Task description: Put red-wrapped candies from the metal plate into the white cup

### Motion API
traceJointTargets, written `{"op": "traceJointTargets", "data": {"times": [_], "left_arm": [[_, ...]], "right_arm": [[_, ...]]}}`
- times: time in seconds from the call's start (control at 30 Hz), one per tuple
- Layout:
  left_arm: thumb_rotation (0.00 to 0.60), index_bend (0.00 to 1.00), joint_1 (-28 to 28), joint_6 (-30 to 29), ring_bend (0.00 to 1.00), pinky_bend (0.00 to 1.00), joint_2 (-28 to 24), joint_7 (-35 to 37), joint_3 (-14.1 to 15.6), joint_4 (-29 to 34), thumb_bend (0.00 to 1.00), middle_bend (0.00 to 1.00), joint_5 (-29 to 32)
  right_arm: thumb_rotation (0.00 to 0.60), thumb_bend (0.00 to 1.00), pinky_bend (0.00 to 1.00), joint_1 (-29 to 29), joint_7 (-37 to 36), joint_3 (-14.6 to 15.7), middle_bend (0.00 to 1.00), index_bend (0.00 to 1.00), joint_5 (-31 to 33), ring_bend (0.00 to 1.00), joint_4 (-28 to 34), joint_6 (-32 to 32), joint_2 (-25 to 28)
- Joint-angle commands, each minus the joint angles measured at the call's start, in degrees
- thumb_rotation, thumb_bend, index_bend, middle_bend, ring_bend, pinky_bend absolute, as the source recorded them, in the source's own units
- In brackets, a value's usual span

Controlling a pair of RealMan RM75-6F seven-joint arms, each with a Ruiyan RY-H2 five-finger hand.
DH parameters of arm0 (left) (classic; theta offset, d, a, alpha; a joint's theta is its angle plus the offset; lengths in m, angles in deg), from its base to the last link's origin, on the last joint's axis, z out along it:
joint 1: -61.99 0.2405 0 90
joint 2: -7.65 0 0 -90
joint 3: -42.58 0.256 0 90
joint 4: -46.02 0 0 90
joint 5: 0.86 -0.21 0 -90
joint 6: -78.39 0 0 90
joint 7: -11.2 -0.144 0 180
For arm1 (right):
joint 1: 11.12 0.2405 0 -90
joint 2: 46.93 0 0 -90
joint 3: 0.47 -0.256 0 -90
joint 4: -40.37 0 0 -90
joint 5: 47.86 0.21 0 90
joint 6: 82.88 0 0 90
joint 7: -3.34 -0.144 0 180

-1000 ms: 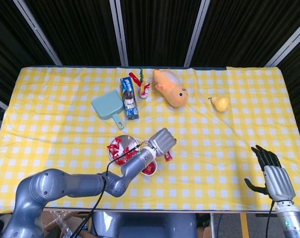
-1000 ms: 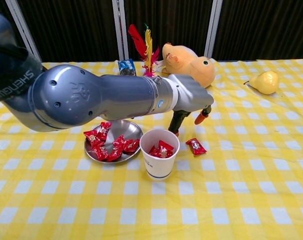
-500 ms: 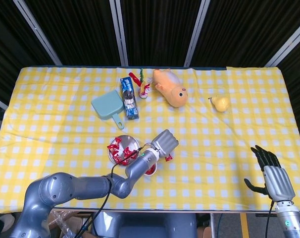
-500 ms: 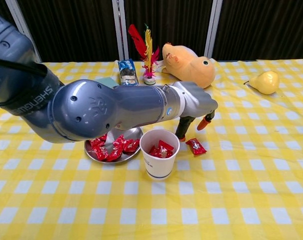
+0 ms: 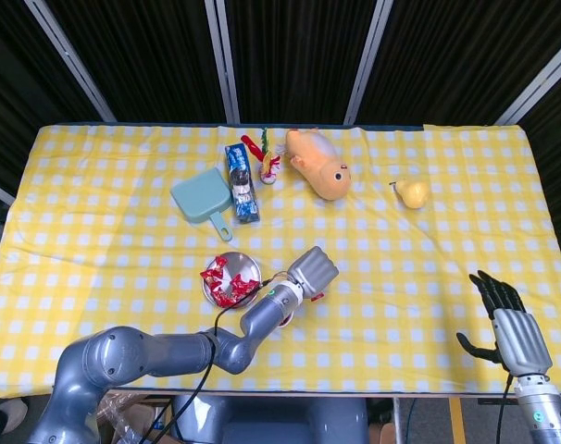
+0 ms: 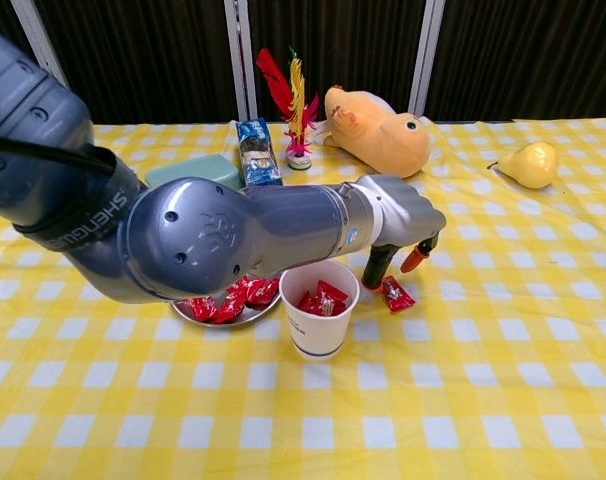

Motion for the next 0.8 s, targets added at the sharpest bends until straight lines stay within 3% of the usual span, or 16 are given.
{"op": "traceJointTargets", "data": {"times": [0.03, 0.8], "left_arm": [[0.6, 0.45, -0.05, 0.17, 0.96, 1.0, 0.3, -0.03, 0.02, -0.32, 0.31, 0.94, 0.17], [0.6, 0.54, 0.53, -1.24, 0.96, 1.0, 0.15, -0.01, -0.55, 0.56, 0.44, 0.95, 0.41]], "right_arm": [[0.6, 0.34, 0.0, -0.03, -0.03, -0.05, 0.0, 0.0, 0.04, 0.0, 0.01, -0.09, -0.03], [0.6, 0.34, 0.0, -0.04, -0.39, -0.15, 0.0, 0.0, 0.14, 0.0, -0.05, -0.14, 0.0]]}}
